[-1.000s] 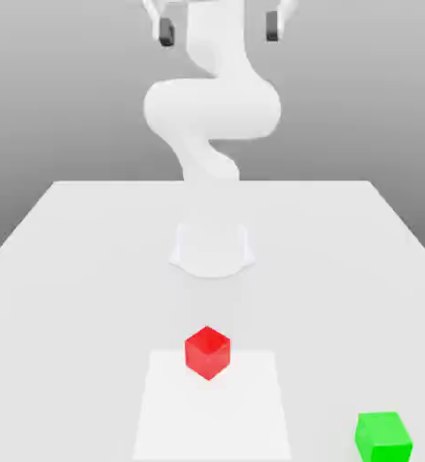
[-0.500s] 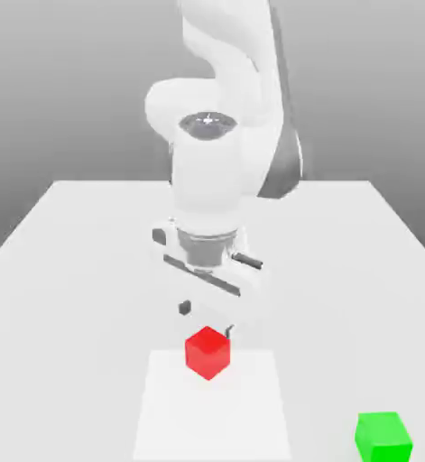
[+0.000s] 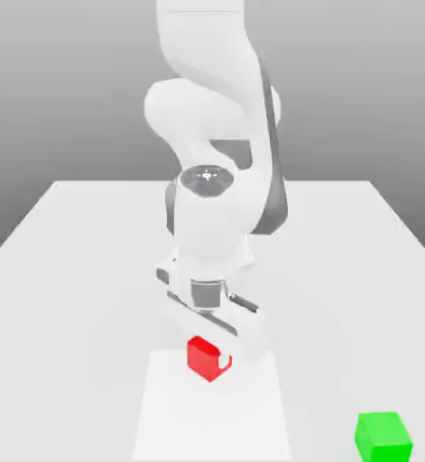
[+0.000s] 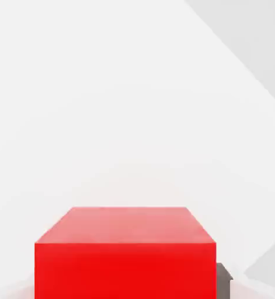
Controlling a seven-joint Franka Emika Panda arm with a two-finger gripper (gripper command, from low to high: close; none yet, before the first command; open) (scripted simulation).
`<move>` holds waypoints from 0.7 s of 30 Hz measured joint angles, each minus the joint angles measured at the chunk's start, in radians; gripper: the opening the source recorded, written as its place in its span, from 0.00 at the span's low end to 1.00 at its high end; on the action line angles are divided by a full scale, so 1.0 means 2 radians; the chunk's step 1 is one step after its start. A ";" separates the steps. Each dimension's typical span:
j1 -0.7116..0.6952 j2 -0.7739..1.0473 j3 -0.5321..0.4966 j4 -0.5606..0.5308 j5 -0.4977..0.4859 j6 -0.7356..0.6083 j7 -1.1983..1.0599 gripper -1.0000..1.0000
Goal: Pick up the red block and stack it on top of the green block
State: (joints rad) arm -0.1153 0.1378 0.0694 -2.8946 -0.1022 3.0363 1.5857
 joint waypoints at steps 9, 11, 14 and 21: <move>0.016 -0.112 0.010 -0.008 0.067 -0.105 -0.058 0.00; 0.037 -0.101 0.019 0.021 0.078 -0.123 -0.092 0.00; 0.070 -0.074 0.032 0.074 0.081 -0.150 -0.143 0.00; 0.112 -0.005 0.066 0.200 0.050 -0.209 -0.239 0.00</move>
State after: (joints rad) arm 0.1086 0.1272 0.2005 -2.4943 -0.0018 2.6177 1.1073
